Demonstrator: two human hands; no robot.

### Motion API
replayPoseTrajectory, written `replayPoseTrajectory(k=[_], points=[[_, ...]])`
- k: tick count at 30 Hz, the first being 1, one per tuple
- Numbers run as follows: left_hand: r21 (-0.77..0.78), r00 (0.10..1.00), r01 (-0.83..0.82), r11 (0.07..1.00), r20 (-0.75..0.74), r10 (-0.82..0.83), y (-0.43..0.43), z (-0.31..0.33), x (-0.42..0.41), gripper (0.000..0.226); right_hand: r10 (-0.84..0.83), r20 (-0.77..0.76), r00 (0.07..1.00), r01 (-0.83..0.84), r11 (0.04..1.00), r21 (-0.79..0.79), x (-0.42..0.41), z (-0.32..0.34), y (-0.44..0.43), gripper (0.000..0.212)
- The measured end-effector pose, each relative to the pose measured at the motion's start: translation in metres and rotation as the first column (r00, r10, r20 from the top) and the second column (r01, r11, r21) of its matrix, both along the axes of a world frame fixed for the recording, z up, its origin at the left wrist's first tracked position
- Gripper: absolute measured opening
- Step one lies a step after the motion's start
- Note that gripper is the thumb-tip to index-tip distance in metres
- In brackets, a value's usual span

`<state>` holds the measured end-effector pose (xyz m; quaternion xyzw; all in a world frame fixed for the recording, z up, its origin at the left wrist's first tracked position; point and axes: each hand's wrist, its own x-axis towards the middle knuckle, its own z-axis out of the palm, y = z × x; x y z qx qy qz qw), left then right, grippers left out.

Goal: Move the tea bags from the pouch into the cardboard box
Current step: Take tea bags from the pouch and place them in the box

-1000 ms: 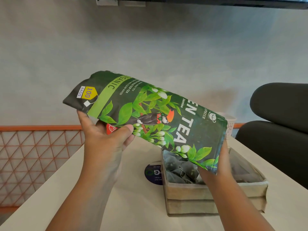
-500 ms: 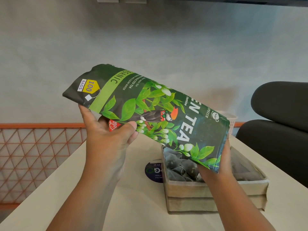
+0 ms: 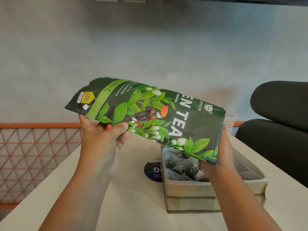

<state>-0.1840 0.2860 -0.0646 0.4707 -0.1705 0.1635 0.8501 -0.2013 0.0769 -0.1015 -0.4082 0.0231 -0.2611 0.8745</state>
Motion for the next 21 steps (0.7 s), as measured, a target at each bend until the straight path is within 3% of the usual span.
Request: replayPoseTrajectory(k=[3, 4, 8, 11, 14, 15, 16, 21], points=[[-0.088, 0.984, 0.051, 0.995, -0.164, -0.065, 0.006, -0.009, 0.016, 0.046, -0.105, -0.063, 0.992, 0.097, 0.988, -0.122, 0.010, 0.002, 0.002, 0.064], [-0.122, 0.971, 0.065, 0.990, -0.222, -0.091, 0.008, -0.013, 0.022, 0.043, -0.133, -0.076, 0.988, 0.120, 0.981, -0.155, 0.013, 0.000, 0.002, 0.064], [-0.191, 0.895, 0.120, 0.974, -0.403, -0.189, 0.020, -0.028, 0.042, 0.049, -0.174, -0.143, 0.974, 0.126, 0.947, -0.297, 0.024, -0.015, 0.005, 0.054], [-0.190, 0.831, 0.177, 0.966, -0.497, -0.250, 0.029, -0.031, 0.047, 0.022, -0.224, -0.164, 0.961, 0.158, 0.927, -0.340, 0.019, -0.014, 0.017, 0.049], [-0.206, 0.770, 0.227, 0.952, -0.561, -0.305, 0.038, -0.034, 0.049, 0.020, -0.299, -0.120, 0.947, 0.224, 0.878, -0.424, 0.007, -0.004, 0.021, 0.016], [-0.209, 0.755, 0.227, 0.951, -0.579, -0.308, 0.041, -0.036, 0.051, 0.019, -0.320, -0.097, 0.943, 0.237, 0.845, -0.480, 0.005, -0.002, 0.020, 0.008], [-0.206, 0.744, 0.220, 0.953, -0.596, -0.301, 0.043, -0.039, 0.052, 0.019, -0.333, -0.065, 0.941, 0.241, 0.791, -0.562, 0.003, 0.000, 0.017, 0.014], [-0.139, 0.743, 0.122, 0.983, -0.644, -0.183, 0.044, -0.048, 0.059, 0.020, -0.380, -0.021, 0.925, 0.151, 0.415, -0.897, -0.007, 0.002, 0.008, 0.030]])
